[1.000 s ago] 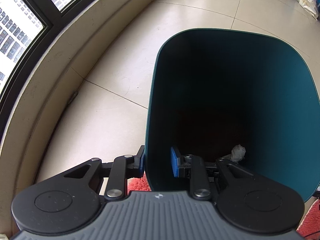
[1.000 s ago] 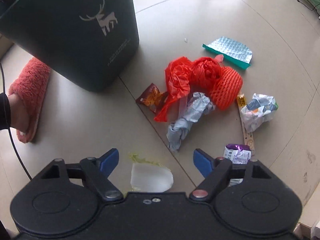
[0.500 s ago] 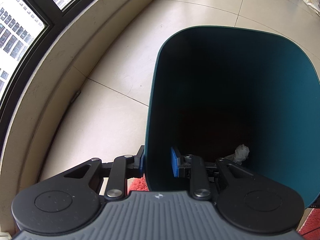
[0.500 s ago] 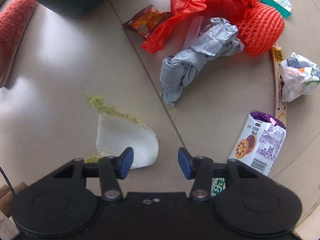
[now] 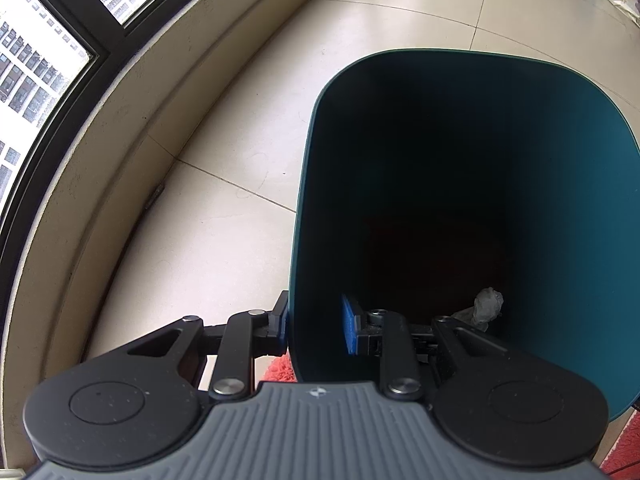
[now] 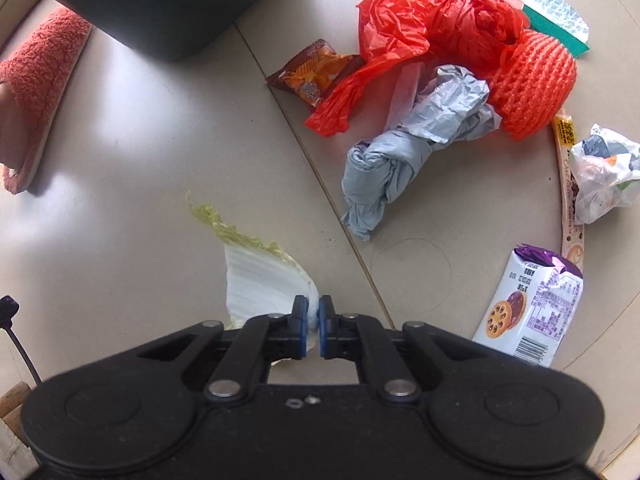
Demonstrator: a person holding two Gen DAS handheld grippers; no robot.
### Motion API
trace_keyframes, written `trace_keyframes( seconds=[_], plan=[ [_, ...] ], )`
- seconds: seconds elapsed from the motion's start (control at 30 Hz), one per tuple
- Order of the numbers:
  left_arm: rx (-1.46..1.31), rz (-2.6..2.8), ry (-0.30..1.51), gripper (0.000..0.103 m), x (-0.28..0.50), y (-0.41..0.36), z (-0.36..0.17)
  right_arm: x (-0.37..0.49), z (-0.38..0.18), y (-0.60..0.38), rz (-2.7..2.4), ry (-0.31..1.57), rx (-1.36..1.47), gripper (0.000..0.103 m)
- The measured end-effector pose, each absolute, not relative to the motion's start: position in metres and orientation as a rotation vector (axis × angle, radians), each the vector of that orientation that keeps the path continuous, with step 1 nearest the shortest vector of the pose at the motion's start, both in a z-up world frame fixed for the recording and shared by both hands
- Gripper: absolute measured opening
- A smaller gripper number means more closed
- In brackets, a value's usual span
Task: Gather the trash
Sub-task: 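Carry the cabbage leaf into the green bin and open the right gripper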
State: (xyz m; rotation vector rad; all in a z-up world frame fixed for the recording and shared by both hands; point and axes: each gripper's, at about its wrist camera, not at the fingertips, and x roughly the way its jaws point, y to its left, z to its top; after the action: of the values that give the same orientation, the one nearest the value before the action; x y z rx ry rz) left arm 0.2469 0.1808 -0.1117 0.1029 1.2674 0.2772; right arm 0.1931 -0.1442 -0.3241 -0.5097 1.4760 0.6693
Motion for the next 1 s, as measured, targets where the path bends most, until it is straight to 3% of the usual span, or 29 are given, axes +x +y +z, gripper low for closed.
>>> trace_keyframes(
  seconds=[0.23, 0.7, 0.83, 1.0],
  plan=[
    [0.098, 0.283, 1.268, 0.025, 0.249, 0.180, -0.110, 0.188, -0.260, -0.138, 0.570, 1.382, -0.488, 0.004],
    [0.067, 0.275, 1.273, 0.025, 0.250, 0.188, -0.108, 0.208, -0.017, -0.111, 0.579, 0.924, -0.160, 0.005],
    [0.052, 0.271, 1.279, 0.025, 0.250, 0.192, -0.108, 0.211, 0.008, -0.069, 0.645, 0.875, -0.128, 0.005],
    [0.046, 0.266, 1.279, 0.025, 0.251, 0.196, -0.108, 0.226, -0.011, -0.010, 0.646, 0.875, -0.181, 0.005]
  ],
)
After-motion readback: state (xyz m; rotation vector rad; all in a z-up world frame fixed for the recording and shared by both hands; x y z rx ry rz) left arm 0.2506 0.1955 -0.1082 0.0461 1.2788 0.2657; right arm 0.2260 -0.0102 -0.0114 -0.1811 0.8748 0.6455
